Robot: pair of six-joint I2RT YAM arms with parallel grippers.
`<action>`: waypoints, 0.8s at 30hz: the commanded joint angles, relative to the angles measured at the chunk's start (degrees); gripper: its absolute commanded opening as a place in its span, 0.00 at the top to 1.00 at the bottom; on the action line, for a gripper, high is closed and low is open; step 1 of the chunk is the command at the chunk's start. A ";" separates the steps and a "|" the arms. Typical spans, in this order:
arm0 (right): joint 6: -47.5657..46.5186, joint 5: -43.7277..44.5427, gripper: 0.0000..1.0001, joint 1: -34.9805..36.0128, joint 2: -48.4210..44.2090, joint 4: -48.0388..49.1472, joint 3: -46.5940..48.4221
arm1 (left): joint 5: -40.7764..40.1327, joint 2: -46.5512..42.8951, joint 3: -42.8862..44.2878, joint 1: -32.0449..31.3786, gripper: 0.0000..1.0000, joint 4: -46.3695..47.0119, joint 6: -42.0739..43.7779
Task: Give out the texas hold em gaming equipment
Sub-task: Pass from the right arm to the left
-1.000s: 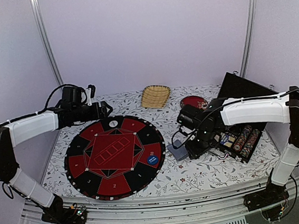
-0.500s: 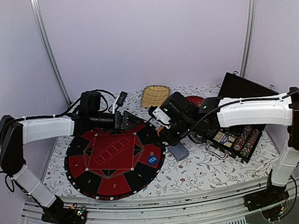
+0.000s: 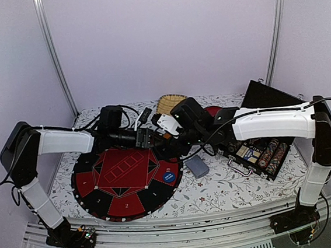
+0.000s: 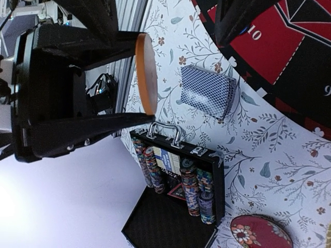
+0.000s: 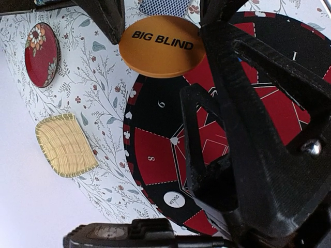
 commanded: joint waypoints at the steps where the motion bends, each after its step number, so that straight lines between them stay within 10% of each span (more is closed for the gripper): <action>1: -2.04 1.03 0.69 0.51 1.65 1.38 2.48 | 0.86 0.31 1.87 -0.41 0.39 1.14 0.41; 8: -2.40 1.49 0.69 0.78 2.52 1.03 3.46 | 1.63 0.56 2.01 -1.21 0.61 1.47 1.52; 13: -2.33 1.44 0.69 0.87 2.55 0.76 3.31 | 3.27 0.27 1.89 -1.47 1.00 2.31 1.51; 19: -1.60 2.59 0.66 0.91 1.52 0.05 1.92 | 2.72 -1.65 -0.19 -0.87 1.00 1.92 -0.15; 24: 0.98 2.53 0.33 0.88 -2.28 -0.35 -0.12 | -4.46 -5.15 -9.28 5.94 1.00 -0.34 -9.55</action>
